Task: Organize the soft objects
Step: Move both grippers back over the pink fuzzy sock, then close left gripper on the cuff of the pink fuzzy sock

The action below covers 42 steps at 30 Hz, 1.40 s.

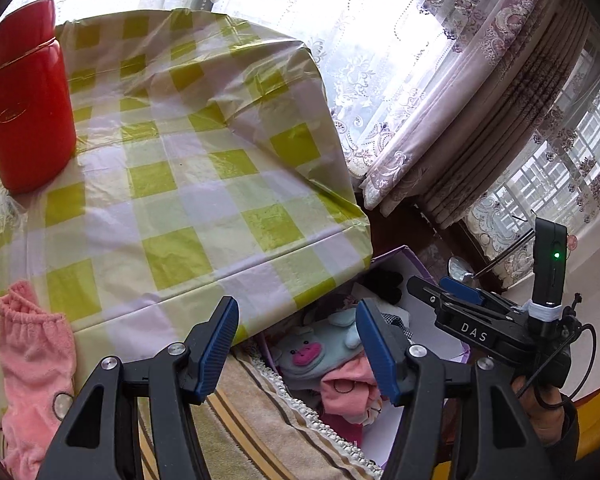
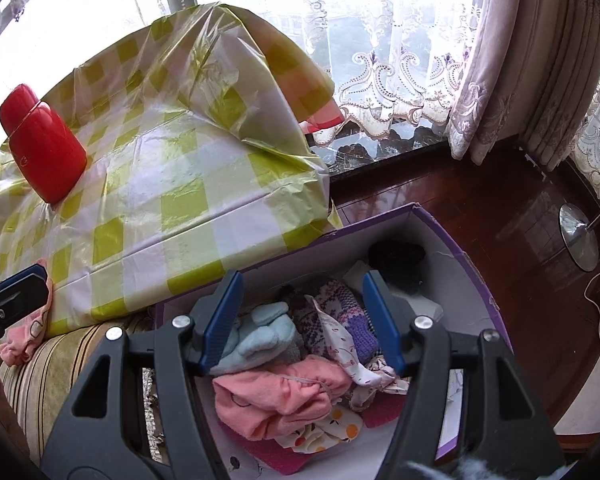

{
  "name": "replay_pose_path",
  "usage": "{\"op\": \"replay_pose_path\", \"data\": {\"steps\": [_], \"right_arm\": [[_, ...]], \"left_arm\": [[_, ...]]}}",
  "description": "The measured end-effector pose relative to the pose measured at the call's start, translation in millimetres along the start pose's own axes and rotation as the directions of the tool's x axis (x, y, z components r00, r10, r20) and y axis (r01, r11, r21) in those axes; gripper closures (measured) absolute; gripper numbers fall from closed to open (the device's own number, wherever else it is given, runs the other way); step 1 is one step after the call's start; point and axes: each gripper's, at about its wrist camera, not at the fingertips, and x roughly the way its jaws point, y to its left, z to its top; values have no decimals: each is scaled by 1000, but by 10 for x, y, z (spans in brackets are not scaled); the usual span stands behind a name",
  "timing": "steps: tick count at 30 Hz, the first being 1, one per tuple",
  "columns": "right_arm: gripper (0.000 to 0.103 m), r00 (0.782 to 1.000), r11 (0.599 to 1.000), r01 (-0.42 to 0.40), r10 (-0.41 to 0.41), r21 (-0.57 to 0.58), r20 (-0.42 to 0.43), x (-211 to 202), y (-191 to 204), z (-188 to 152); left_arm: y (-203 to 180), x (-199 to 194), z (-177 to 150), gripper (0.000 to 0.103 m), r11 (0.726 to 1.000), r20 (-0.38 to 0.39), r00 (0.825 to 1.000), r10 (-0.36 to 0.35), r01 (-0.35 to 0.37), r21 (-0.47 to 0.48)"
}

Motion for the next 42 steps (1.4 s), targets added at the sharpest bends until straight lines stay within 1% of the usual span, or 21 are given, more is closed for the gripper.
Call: {"op": "replay_pose_path", "data": {"steps": [5, 8, 11, 14, 17, 18, 24, 28, 34, 37, 39, 40, 41, 42], "right_arm": [[37, 999, 997, -31, 30, -76, -15, 31, 371, 6], [37, 998, 992, -58, 55, -112, -27, 52, 605, 4], [37, 996, 986, -89, 84, -139, -44, 87, 830, 8], [37, 992, 978, -119, 110, -169, -63, 122, 1072, -14], [37, 989, 969, -139, 124, -203, -81, 159, 1291, -33], [37, 988, 966, -143, 127, -213, -86, 163, 1360, -44], [37, 985, 948, -163, 139, -273, -105, 191, 1703, -69], [37, 984, 937, -170, 143, -306, -111, 218, 1869, -53], [37, 979, 912, -196, 160, -361, -129, 268, 2137, -20], [37, 976, 900, -210, 169, -382, -137, 295, 2253, -22], [37, 973, 893, -223, 179, -390, -147, 314, 2326, -20], [37, 971, 890, -231, 185, -393, -150, 315, 2367, -18], [37, 970, 886, -238, 192, -397, -152, 313, 2405, -14], [37, 969, 883, -243, 198, -402, -151, 305, 2441, -10]], "left_arm": [[367, -150, -101, 41, 997, -2, 999, 53, -54, -60], [578, -209, -163, 41, 990, -20, 994, 108, -110, -91], [744, -301, -206, 41, 978, -27, 984, 177, -179, -104], [876, -403, -243, 41, 964, -29, 969, 246, -248, -101], [999, -469, -296, 41, 948, -42, 953, 300, -302, -98], [1040, -486, -319, 41, 945, -49, 951, 307, -310, -101], [1235, -516, -428, 41, 935, -102, 941, 321, -333, -121], [1300, -554, -488, 41, 940, -120, 945, 305, -319, -123], [1397, -603, -616, 41, 953, -174, 954, 243, -268, -140], [1450, -602, -708, 41, 955, -213, 948, 238, -269, -127], [1461, -597, -748, 42, 959, -223, 947, 232, -261, -109], [1456, -601, -760, 49, 960, -224, 945, 238, -264, -93], [1453, -612, -770, 65, 959, -224, 942, 251, -273, -73], [1462, -633, -775, 70, 956, -221, 937, 270, -289, -56]]}}
